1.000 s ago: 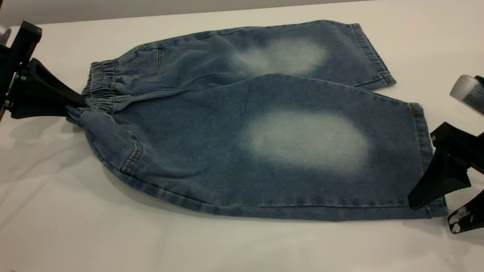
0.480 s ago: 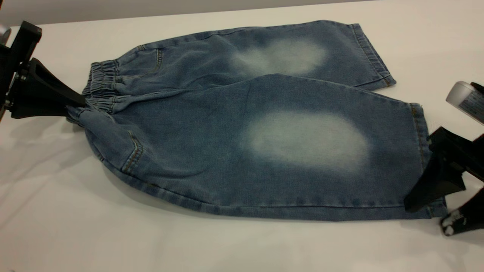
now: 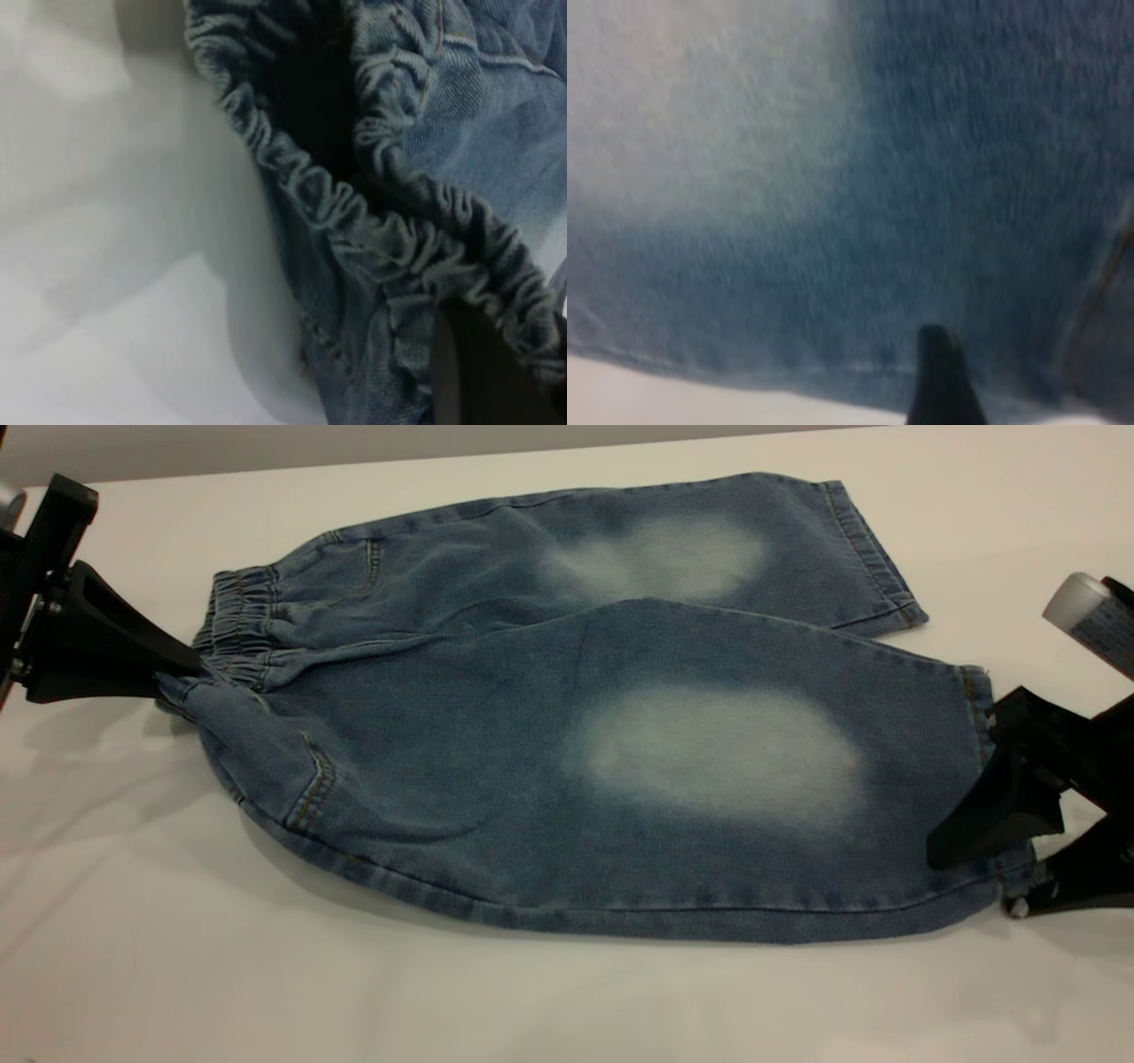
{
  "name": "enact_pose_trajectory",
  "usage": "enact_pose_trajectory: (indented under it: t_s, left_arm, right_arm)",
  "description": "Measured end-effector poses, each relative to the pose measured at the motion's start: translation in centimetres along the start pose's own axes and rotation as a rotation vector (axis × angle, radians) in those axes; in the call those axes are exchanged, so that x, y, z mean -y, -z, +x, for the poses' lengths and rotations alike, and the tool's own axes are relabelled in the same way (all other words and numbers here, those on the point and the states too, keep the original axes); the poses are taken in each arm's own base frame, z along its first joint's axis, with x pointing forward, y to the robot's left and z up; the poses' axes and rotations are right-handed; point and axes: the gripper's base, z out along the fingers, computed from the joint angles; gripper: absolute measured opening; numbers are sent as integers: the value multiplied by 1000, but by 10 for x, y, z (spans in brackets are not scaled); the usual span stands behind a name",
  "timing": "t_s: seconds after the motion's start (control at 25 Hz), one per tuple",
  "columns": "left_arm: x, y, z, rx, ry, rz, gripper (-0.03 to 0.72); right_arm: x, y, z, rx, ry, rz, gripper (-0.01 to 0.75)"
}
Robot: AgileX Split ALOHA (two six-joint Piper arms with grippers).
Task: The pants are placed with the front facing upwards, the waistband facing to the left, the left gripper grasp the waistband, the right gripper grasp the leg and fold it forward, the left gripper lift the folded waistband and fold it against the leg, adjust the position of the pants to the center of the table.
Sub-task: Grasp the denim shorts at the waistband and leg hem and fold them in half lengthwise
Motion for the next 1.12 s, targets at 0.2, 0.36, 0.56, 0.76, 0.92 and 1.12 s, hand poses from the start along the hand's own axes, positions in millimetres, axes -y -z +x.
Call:
enact_pose_trajectory:
  t_s: [0.2, 0.36, 0.56, 0.76, 0.92, 1.12]
  left_arm:
    - [1, 0, 1, -16, 0, 16, 109]
    - [3, 2, 3, -31, -26, 13, 109]
    - [10, 11, 10, -36, -64, 1, 109]
    - [19, 22, 16, -48, -104, -11, 109]
    - [30, 34, 20, -38, -156, -6, 109]
    - [40, 46, 32, -36, -184, -2, 109]
  right_arm:
    - [2, 0, -3, 33, -14, 18, 243]
    - [1, 0, -3, 31, -6, 13, 48]
    - [-8, 9, -1, 22, 8, -34, 26]
    - [-24, 29, -1, 40, 63, -80, 26]
    - [-38, 52, 0, 84, 96, -101, 26]
    - [-50, 78, 7, 104, 126, -93, 26]
